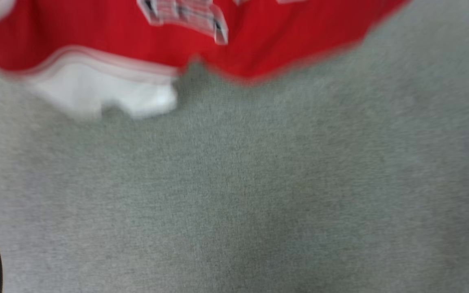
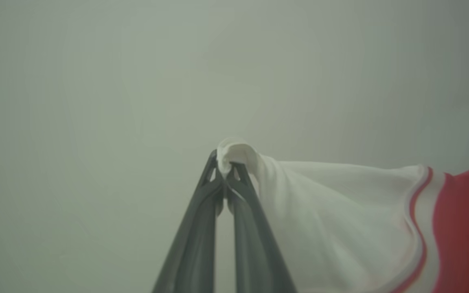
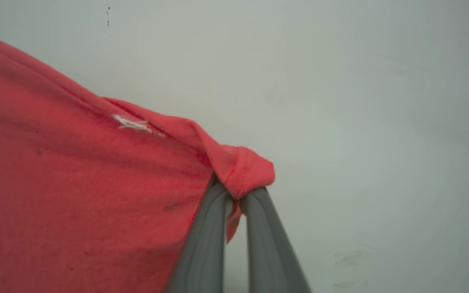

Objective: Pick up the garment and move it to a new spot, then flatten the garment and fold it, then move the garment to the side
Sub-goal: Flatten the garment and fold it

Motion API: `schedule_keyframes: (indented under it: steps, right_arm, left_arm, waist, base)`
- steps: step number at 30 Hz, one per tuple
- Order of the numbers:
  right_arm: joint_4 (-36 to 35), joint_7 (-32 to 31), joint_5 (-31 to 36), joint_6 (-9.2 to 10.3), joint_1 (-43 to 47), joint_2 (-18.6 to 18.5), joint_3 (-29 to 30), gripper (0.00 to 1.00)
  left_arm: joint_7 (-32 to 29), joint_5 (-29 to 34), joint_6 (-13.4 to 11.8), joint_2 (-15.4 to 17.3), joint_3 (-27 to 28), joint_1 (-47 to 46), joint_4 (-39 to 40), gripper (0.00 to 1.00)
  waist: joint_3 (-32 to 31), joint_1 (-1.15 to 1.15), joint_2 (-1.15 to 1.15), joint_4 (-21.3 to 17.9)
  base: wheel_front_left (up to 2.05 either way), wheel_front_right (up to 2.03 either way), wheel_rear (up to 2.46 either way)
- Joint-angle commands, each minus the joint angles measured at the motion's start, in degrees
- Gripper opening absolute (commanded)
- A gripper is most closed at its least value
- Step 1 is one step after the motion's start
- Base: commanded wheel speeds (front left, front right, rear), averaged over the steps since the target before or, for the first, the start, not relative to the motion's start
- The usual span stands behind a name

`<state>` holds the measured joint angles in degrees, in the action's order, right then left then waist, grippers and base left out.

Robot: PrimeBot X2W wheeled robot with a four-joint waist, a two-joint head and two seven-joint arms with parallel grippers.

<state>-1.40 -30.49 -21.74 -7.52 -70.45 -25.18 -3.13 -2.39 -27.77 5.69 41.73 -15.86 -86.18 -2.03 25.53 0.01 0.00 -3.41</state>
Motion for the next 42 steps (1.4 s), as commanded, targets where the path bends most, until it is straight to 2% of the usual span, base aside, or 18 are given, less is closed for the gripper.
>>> schedule_keyframes:
  steps: [1, 6, 10, 15, 18, 24, 29, 30, 37, 42]
  right_arm:
    - [1.56, 1.07, 1.13, 0.07, -2.58, 0.09, 0.14, 0.00]
    - [9.92, 7.81, 5.54, 0.06, -12.99, 1.57, 0.14, 0.00]
    - [16.23, 13.69, 8.90, 0.07, -18.48, 1.48, -0.92, 0.00]
    - [22.85, 20.56, 12.05, 0.07, -20.29, 2.52, -2.13, 0.00]
    - [26.02, 24.02, 12.10, 0.06, -18.21, 2.77, -4.08, 0.00]
    - [32.41, 29.44, 12.07, 0.07, -10.47, 3.26, -6.96, 0.00]
    - [35.31, 33.12, 10.13, 0.06, -0.05, 4.06, -9.08, 0.00]
    - [36.44, 34.70, 9.21, 0.06, 6.99, 4.07, -11.35, 0.00]
    - [36.64, 34.45, 2.45, 0.06, 21.18, 2.00, -16.15, 0.00]
    - [34.18, 31.63, -3.47, 0.06, 29.79, -0.42, -19.33, 0.00]
  left_arm:
    - [0.74, 0.55, 0.28, -1.00, -0.45, -3.33, -1.95, 0.00]
    - [5.23, 3.68, 0.74, -3.86, -2.48, -15.05, -12.78, 0.00]
    - [9.71, 2.53, 0.96, -7.24, -2.02, -21.16, -20.73, 0.00]
    - [14.37, 2.37, 1.24, -9.72, -3.45, -22.89, -28.16, 0.00]
    - [16.10, 1.13, 1.54, -10.82, -4.51, -19.99, -30.56, 0.00]
    - [17.55, -2.30, 1.70, -13.34, -5.77, -6.07, -29.99, 0.00]
    - [17.68, -3.58, 1.72, -15.14, -5.53, 11.21, -23.72, 0.00]
    - [17.70, -3.98, 1.71, -14.99, -5.81, 22.13, -19.28, 0.00]
    - [17.69, -4.34, 1.74, -13.96, -5.28, 45.72, -12.07, 0.00]
    - [17.66, -5.34, 1.74, -11.82, -8.13, 59.58, -8.12, 0.00]
  waist:
    - [6.34, -0.01, 0.00, 0.94]
    - [12.16, -0.01, 0.00, 1.65]
    - [15.11, -0.01, 0.00, 2.68]
    - [17.31, -0.01, 0.00, 3.77]
    - [17.52, -0.01, 0.00, 4.29]
    - [15.32, -0.01, 0.00, 5.02]
    - [10.80, -0.01, 0.00, 5.11]
    - [6.87, -0.01, 0.00, 4.89]
    - [-2.14, -0.01, 0.00, 4.81]
    - [-8.16, -0.01, 0.00, 5.07]
  base:
    - [0.00, 0.00, 0.00]
    - [0.00, 0.00, 0.00]
    - [0.00, 0.00, 0.00]
    - [0.00, 0.00, 0.00]
    - [0.00, 0.00, 0.00]
    - [0.00, 0.00, 0.00]
    - [0.00, 0.00, 0.00]
    - [0.00, 0.00, 0.00]
    - [0.00, 0.00, 0.00]
    - [0.00, 0.00, 0.00]
